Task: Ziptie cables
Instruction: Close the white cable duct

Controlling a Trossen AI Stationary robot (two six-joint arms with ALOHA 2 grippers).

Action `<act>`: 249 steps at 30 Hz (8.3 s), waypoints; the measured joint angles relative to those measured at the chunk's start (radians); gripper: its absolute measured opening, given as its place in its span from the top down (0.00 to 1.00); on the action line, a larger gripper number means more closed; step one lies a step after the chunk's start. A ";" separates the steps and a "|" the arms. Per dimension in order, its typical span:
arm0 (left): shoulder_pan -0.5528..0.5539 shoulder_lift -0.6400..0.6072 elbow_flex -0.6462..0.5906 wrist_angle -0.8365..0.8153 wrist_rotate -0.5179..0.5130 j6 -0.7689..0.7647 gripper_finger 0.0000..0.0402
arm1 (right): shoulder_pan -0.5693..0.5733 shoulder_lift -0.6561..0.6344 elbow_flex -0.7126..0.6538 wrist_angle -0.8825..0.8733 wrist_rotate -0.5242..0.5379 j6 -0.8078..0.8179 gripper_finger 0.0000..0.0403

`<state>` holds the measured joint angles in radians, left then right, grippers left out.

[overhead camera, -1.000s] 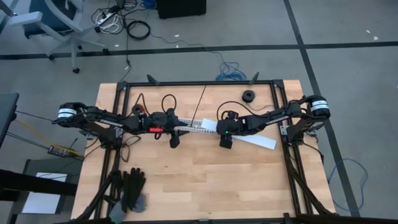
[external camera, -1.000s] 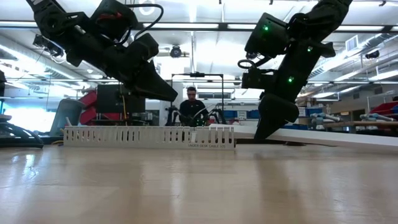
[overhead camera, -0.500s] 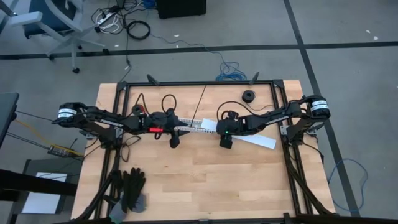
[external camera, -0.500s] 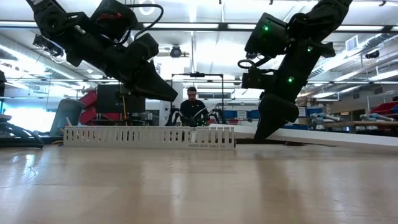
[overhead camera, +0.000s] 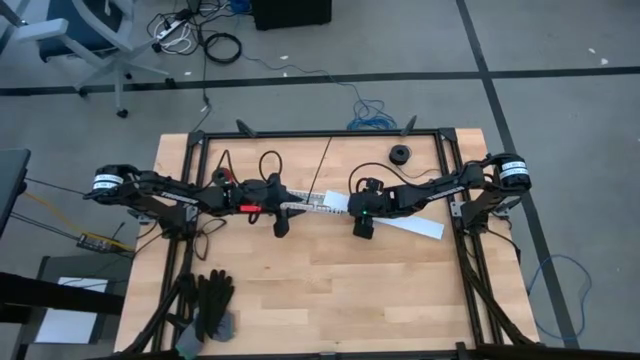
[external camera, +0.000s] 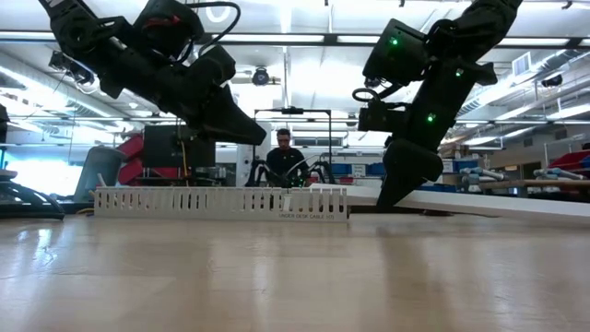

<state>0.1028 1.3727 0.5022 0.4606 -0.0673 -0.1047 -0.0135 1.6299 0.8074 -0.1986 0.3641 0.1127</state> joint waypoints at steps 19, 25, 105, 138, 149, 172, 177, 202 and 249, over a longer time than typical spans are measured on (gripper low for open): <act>0.000 0.000 -0.001 -0.003 0.000 0.000 0.63 | -0.007 -0.073 0.000 0.001 0.008 0.012 0.47; 0.000 0.000 -0.001 -0.003 0.000 -0.002 0.63 | -0.024 -0.138 0.000 -0.057 -0.048 -0.037 0.47; 0.075 0.321 0.323 -0.241 0.155 0.367 0.63 | -0.216 -0.142 0.000 -0.193 -0.458 -0.158 0.45; 0.074 0.319 0.328 -0.255 0.150 0.231 0.63 | -0.203 -0.142 -0.001 -0.148 -0.437 -0.157 0.40; 0.074 0.319 0.328 -0.257 0.150 0.230 0.63 | -0.201 -0.142 -0.001 -0.146 -0.470 -0.158 0.40; 0.072 0.318 0.328 -0.256 0.150 0.221 0.63 | -0.201 -0.143 -0.001 -0.116 -0.446 -0.158 0.39; 0.071 0.318 0.334 -0.260 0.150 0.201 0.63 | -0.201 -0.143 -0.001 -0.088 -0.432 -0.119 0.42; 0.071 0.221 0.271 -0.188 0.156 0.076 0.63 | -0.245 -0.159 0.000 -0.197 -0.399 -0.088 0.50; -0.108 0.028 0.057 -0.041 -0.069 -0.136 0.63 | -0.144 -0.241 0.013 -0.218 -0.164 0.028 0.98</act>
<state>-0.0056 1.4002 0.5588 0.4199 -0.1359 -0.2406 -0.1579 1.3888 0.8200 -0.4161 0.2000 0.1406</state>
